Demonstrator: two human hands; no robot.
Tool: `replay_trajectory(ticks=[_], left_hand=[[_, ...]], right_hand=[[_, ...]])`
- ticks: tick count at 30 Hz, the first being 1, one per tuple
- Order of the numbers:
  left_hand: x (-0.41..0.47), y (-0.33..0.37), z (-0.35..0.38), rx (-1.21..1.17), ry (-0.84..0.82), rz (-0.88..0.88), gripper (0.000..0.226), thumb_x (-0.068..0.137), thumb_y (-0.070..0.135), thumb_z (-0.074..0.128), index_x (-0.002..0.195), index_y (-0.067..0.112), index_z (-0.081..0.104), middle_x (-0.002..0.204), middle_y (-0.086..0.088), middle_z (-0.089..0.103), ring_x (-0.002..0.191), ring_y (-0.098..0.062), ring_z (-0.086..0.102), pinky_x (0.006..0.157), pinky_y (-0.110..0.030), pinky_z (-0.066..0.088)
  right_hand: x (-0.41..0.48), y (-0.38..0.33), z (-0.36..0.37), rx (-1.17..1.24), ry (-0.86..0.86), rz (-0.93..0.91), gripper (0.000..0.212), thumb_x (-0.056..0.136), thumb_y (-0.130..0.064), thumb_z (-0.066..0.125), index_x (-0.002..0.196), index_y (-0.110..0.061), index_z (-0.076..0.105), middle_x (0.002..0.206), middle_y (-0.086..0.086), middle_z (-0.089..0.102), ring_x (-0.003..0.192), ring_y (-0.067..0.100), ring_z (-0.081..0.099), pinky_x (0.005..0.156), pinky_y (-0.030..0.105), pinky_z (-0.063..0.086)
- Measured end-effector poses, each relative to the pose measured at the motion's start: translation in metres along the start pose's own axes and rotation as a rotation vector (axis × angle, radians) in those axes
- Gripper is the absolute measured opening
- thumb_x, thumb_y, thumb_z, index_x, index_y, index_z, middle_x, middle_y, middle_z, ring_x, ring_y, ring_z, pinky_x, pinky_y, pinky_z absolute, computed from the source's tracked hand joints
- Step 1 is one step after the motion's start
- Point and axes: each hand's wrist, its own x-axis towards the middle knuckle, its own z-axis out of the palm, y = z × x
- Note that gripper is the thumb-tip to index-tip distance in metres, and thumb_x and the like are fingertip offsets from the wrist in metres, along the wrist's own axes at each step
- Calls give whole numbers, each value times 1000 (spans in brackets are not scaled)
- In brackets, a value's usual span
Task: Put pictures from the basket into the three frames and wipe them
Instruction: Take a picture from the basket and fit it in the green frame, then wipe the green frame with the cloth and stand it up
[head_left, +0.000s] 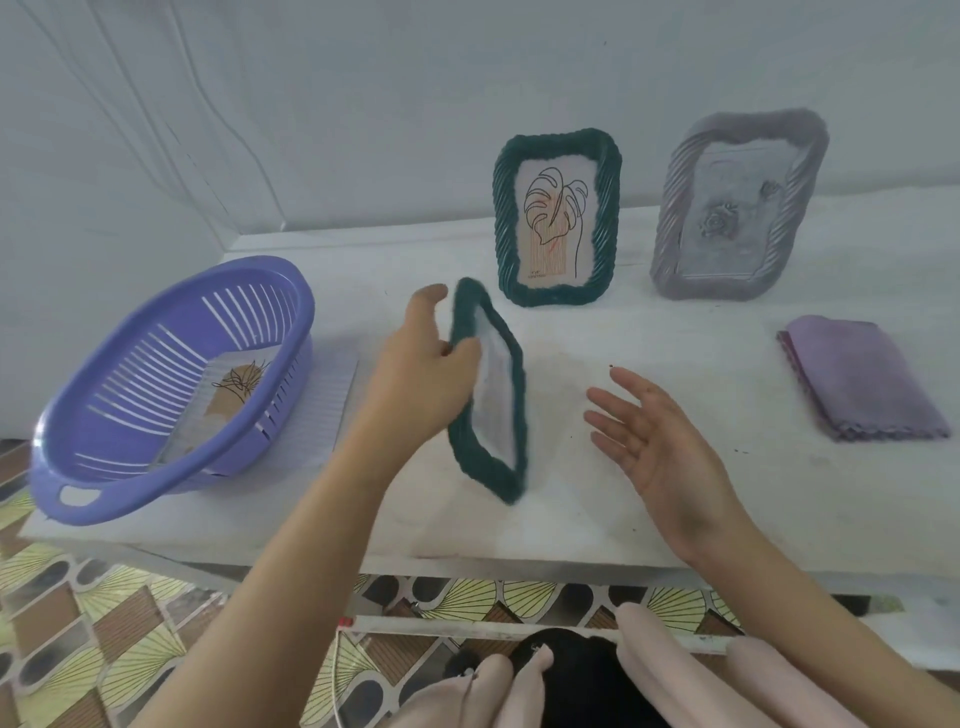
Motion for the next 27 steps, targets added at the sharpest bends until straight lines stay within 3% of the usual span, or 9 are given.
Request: replay_trajectory(ticks=[5, 8, 11, 14, 16, 18, 20, 23, 27], left_hand=[[5, -27, -2, -345, -144, -165, 47, 90, 0, 43, 129, 26, 45, 70, -3, 62, 48, -10, 56, 44, -21, 46], [2, -49, 13, -526, -187, -192, 48, 91, -2, 42, 130, 26, 46, 78, -4, 65, 57, -12, 60, 48, -23, 48], [-2, -66, 30, -589, -224, -185, 45, 94, 0, 41, 132, 26, 43, 87, -4, 68, 72, -14, 65, 57, -24, 51], [-3, -72, 44, -444, -259, -77, 44, 96, 5, 41, 132, 30, 38, 96, 7, 68, 82, -1, 66, 67, -16, 52], [-1, -75, 53, -303, -266, 26, 45, 96, 11, 43, 136, 31, 34, 109, 16, 64, 97, 9, 60, 81, -14, 49], [3, -81, 60, -154, -254, 102, 50, 93, 28, 47, 140, 32, 32, 129, 13, 54, 119, 5, 47, 102, -26, 41], [8, -87, 65, -3, -262, 161, 55, 91, 35, 46, 143, 34, 27, 144, 6, 41, 136, -7, 29, 114, -33, 24], [8, -88, 69, 179, -215, 195, 53, 96, 30, 42, 145, 28, 22, 153, 0, 25, 143, -10, 6, 115, -27, 9], [11, -89, 71, 289, -191, 306, 48, 98, 25, 40, 144, 20, 27, 154, 0, 12, 143, -13, 0, 114, -25, 1]], right_hand=[[3, 12, -4, -220, -6, 28, 27, 97, -23, 43, 115, -41, 51, 122, -3, 57, 108, 8, 59, 95, 24, 44], [4, 10, -7, -295, 51, -28, 36, 93, -17, 51, 122, -37, 49, 112, -13, 60, 105, 1, 58, 84, 15, 45], [6, 7, -17, -427, 127, -105, 46, 89, -5, 56, 126, -29, 49, 114, -9, 59, 101, -4, 56, 73, 9, 44], [11, 8, -31, -510, 178, -169, 48, 84, 6, 57, 122, -23, 54, 117, -2, 61, 103, 6, 59, 82, 12, 44], [12, 8, -36, -557, 204, -201, 50, 83, 8, 56, 124, -22, 54, 117, -2, 61, 101, 3, 59, 82, 10, 43], [13, 9, -40, -624, 232, -250, 51, 84, 7, 54, 126, -22, 52, 116, -4, 60, 98, -3, 57, 80, 4, 43], [14, 11, -43, -696, 250, -290, 51, 85, 6, 52, 128, -22, 50, 116, -5, 59, 98, -2, 57, 80, -2, 40], [13, 14, -44, -804, 230, -341, 51, 87, 2, 51, 133, -20, 46, 121, -8, 55, 104, 5, 55, 86, -3, 35], [12, 17, -47, -989, 218, -394, 48, 87, -4, 54, 132, -19, 47, 119, -11, 57, 110, 3, 49, 97, 16, 31]])
